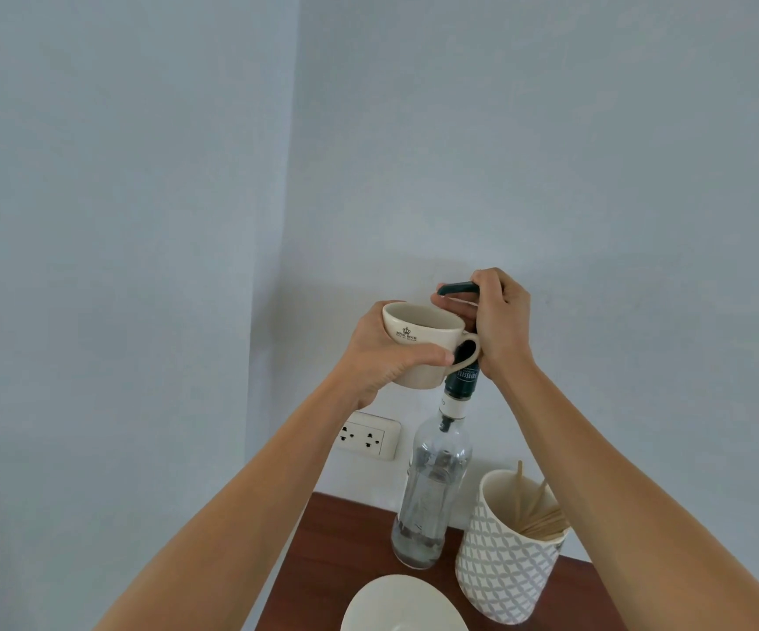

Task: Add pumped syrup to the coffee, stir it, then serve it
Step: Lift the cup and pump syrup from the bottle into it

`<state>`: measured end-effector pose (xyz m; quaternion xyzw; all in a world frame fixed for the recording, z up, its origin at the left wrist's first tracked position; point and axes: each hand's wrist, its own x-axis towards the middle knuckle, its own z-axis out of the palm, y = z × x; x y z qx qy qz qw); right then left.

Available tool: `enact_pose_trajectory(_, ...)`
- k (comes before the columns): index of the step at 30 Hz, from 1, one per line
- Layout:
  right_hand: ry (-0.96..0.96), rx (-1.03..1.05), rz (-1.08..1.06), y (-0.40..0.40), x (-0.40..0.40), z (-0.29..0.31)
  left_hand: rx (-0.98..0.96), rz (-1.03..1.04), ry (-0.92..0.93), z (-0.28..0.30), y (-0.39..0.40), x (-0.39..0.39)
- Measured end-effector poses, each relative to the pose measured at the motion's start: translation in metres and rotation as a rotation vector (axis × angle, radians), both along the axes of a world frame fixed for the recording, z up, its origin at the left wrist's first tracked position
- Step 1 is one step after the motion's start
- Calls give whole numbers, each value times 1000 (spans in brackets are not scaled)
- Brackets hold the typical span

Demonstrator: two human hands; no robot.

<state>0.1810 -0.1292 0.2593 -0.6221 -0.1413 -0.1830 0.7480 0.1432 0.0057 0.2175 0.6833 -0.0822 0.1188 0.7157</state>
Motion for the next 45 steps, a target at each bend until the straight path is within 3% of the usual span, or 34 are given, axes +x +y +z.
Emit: enact_pose_trajectory(45,-1,-34,2,-2,8,0,24,12,8,-2,1,3)
